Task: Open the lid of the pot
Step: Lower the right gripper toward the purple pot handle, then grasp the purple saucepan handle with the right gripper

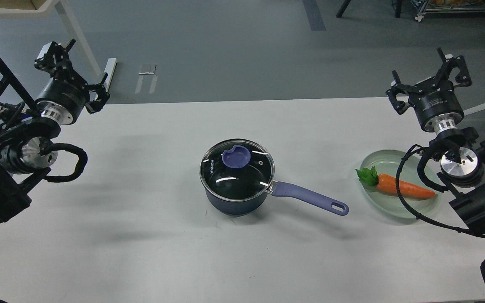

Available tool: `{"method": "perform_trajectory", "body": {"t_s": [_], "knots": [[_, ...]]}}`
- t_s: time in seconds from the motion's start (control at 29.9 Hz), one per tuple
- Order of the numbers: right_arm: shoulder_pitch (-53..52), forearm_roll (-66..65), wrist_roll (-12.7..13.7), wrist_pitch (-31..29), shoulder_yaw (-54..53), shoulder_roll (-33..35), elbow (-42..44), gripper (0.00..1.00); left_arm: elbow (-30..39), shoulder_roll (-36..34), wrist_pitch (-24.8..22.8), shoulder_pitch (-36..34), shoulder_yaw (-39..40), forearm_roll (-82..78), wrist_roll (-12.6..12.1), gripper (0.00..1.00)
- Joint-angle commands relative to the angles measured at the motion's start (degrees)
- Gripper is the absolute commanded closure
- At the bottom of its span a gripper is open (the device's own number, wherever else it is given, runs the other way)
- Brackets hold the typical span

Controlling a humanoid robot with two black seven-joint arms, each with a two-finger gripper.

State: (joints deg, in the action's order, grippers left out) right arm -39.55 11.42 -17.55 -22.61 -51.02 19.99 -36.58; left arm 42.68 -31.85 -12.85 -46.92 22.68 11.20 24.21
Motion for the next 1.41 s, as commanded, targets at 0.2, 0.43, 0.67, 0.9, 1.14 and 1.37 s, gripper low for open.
{"method": "perform_trajectory", "body": {"t_s": [0.2, 0.43, 0.67, 0.9, 1.14, 1.37], "knots": [[-0.08, -0.43, 0.23, 0.29, 1.70, 0.14, -1.13, 0.00, 0.04, -0.23, 0.28, 0.08, 0.00, -0.74, 0.13, 0.00], [-3.16, -6.50, 0.23, 7.23, 11.90, 8.12, -8.41, 0.00, 0.83, -1.99, -0.42, 0.25, 0.00, -0.74, 0.13, 0.00], [-7.11, -24.65, 0.32, 9.42, 15.24, 21.48, -23.78, 0.00, 1.18, -3.75, -1.03, 0.25, -0.09, -1.01, -3.46, 0.00], [-8.78, -59.60, 0.50, 9.87, 15.95, 25.89, -39.00, 0.00, 1.36, -3.92, -1.83, 0.08, 0.17, -4.43, -3.47, 0.00], [-9.57, -91.20, 0.06, 9.78, 21.90, 25.98, -48.40, 0.00, 1.62, -5.42, -1.13, -0.71, 0.26, -7.33, -3.47, 0.01], [-15.81, -106.41, -0.12, 9.87, 39.23, 25.80, -51.05, 0.03, 2.06, -5.59, -1.13, -0.89, 0.09, -7.42, -3.65, 0.01]]}}
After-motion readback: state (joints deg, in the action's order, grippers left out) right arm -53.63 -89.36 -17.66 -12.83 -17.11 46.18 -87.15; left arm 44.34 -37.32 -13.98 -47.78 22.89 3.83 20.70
